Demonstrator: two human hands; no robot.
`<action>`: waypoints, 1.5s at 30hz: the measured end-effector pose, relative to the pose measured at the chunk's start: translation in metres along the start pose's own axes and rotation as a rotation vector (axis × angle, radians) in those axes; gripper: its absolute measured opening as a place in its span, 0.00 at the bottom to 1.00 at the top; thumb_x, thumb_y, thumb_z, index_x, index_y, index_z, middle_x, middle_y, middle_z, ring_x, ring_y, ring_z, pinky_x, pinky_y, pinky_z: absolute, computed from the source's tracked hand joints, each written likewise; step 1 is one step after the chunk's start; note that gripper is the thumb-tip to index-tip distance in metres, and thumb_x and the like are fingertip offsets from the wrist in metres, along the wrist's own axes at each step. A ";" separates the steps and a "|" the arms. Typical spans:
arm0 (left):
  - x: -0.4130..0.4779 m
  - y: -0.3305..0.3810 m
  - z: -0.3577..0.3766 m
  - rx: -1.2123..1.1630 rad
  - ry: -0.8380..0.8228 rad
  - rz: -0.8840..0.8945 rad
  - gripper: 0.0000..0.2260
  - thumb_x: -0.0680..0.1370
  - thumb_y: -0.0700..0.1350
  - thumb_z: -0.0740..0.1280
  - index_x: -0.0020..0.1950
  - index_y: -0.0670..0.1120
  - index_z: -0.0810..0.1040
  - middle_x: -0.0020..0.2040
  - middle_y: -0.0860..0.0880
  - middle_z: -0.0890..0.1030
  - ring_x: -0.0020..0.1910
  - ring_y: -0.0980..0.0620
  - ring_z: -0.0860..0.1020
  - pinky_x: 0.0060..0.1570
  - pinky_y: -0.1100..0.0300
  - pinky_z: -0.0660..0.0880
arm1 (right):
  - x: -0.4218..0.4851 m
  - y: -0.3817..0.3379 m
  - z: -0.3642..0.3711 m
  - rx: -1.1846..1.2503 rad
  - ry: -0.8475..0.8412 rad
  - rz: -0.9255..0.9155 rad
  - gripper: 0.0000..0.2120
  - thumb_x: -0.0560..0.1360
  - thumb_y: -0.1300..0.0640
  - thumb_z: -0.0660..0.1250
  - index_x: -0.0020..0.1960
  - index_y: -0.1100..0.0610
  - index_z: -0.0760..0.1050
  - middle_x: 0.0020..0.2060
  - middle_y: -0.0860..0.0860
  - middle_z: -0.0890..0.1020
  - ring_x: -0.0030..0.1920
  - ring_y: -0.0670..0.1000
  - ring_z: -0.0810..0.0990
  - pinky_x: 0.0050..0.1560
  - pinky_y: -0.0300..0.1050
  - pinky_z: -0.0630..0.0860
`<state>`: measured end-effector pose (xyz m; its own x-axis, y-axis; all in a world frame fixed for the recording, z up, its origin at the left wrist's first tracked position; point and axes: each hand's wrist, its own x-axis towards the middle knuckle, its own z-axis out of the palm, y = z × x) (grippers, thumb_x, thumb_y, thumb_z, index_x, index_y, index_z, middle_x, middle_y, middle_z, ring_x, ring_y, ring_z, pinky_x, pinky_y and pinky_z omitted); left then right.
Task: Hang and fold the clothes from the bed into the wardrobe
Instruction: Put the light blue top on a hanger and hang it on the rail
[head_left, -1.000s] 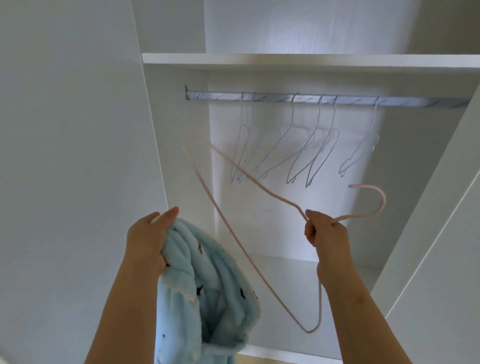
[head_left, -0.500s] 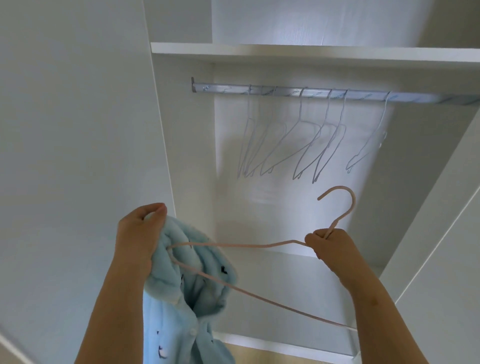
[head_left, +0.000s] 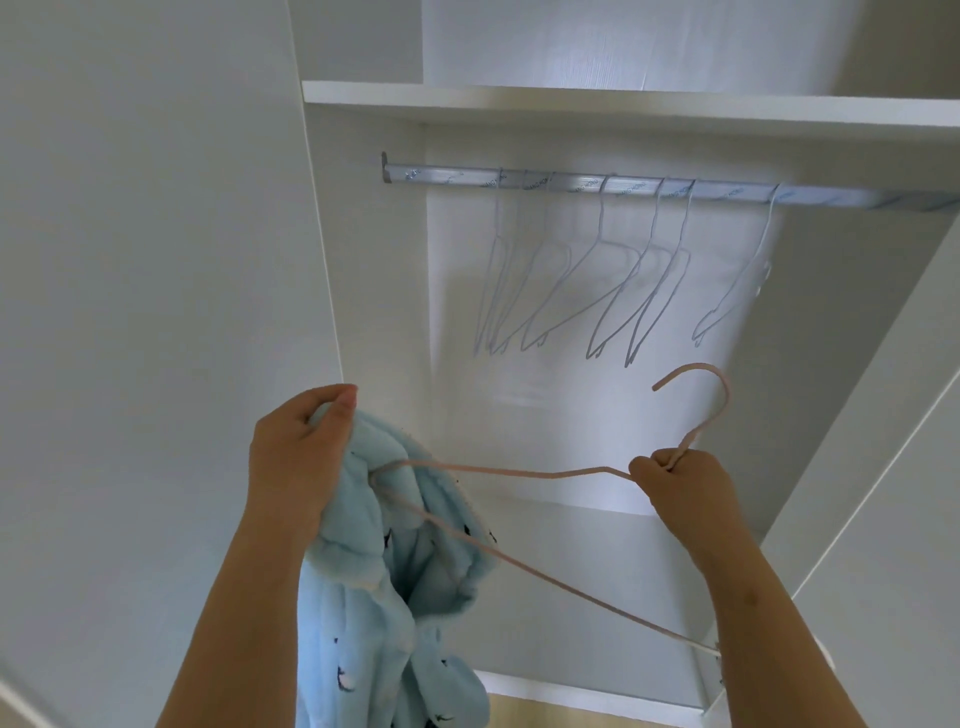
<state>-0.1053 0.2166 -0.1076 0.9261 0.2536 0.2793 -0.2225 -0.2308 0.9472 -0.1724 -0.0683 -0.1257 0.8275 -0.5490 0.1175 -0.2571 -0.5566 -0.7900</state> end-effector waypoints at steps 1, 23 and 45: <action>0.000 0.002 0.001 0.002 -0.004 0.014 0.05 0.77 0.47 0.65 0.49 0.54 0.80 0.43 0.65 0.77 0.43 0.66 0.75 0.45 0.69 0.68 | -0.001 0.000 0.000 -0.023 -0.016 -0.012 0.22 0.69 0.62 0.62 0.22 0.53 0.55 0.18 0.46 0.58 0.26 0.49 0.57 0.30 0.41 0.56; -0.052 0.023 0.056 0.423 -0.483 0.269 0.02 0.75 0.56 0.62 0.46 0.60 0.73 0.45 0.62 0.74 0.45 0.64 0.71 0.43 0.74 0.64 | -0.032 -0.025 0.047 0.201 0.004 0.030 0.18 0.74 0.52 0.61 0.27 0.54 0.66 0.23 0.47 0.70 0.27 0.47 0.67 0.33 0.41 0.64; -0.018 0.019 0.039 0.346 -0.065 0.398 0.10 0.75 0.52 0.65 0.56 0.58 0.72 0.40 0.58 0.75 0.42 0.50 0.74 0.47 0.55 0.70 | -0.028 0.015 0.037 0.498 0.444 0.005 0.13 0.76 0.62 0.61 0.33 0.61 0.65 0.24 0.44 0.67 0.27 0.42 0.63 0.31 0.41 0.62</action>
<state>-0.1141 0.1713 -0.1009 0.8102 0.0270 0.5855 -0.4568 -0.5968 0.6597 -0.1807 -0.0385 -0.1633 0.5157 -0.8147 0.2651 0.0884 -0.2572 -0.9623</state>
